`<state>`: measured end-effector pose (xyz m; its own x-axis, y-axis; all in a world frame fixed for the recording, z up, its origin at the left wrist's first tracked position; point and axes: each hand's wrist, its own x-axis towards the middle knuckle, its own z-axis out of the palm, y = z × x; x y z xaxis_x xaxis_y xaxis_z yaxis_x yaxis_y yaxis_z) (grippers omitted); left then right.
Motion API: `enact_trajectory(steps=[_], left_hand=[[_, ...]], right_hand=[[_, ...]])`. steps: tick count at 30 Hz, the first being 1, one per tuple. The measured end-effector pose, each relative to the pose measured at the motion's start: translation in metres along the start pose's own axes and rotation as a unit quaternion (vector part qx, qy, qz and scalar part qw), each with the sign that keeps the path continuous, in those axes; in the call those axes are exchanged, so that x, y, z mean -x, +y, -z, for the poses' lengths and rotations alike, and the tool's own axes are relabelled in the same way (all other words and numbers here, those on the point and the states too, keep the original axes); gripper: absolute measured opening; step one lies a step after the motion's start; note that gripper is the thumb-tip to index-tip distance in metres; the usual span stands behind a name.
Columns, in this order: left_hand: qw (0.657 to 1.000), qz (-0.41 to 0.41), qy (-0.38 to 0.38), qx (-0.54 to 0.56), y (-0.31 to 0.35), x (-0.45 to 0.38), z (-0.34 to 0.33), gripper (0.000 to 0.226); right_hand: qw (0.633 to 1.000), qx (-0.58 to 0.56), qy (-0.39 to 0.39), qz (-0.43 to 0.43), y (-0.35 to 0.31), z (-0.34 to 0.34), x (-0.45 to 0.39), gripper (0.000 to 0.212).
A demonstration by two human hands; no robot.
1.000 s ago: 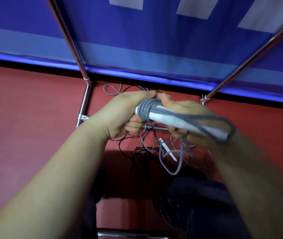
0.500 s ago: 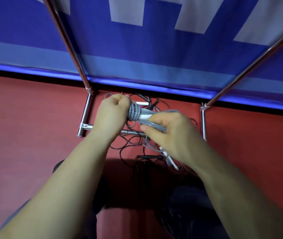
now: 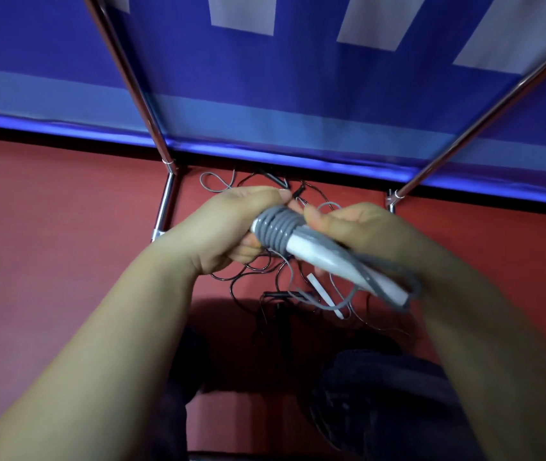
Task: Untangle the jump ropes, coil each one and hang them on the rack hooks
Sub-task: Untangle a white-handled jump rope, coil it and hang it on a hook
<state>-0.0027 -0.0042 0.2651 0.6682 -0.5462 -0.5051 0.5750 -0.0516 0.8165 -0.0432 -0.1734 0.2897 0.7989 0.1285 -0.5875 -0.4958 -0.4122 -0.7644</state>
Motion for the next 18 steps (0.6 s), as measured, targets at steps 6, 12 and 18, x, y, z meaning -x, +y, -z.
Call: enact_trajectory(steps=[6,12,18], left_hand=[[0.975,0.009,-0.009,0.222,0.0,-0.009,-0.013,0.043],[0.961,0.034,0.179,0.207,-0.005,-0.017,-0.013,0.038],[0.941,-0.058,0.327,-0.055,-0.005,-0.015,0.0,0.033]], right_hand=[[0.939,-0.342,-0.012,-0.018,-0.011,-0.021,-0.009,0.043],[0.991,-0.027,0.128,0.0,0.002,-0.038,-0.015,0.041],[0.98,0.123,0.11,0.112,0.004,-0.032,-0.005,0.032]])
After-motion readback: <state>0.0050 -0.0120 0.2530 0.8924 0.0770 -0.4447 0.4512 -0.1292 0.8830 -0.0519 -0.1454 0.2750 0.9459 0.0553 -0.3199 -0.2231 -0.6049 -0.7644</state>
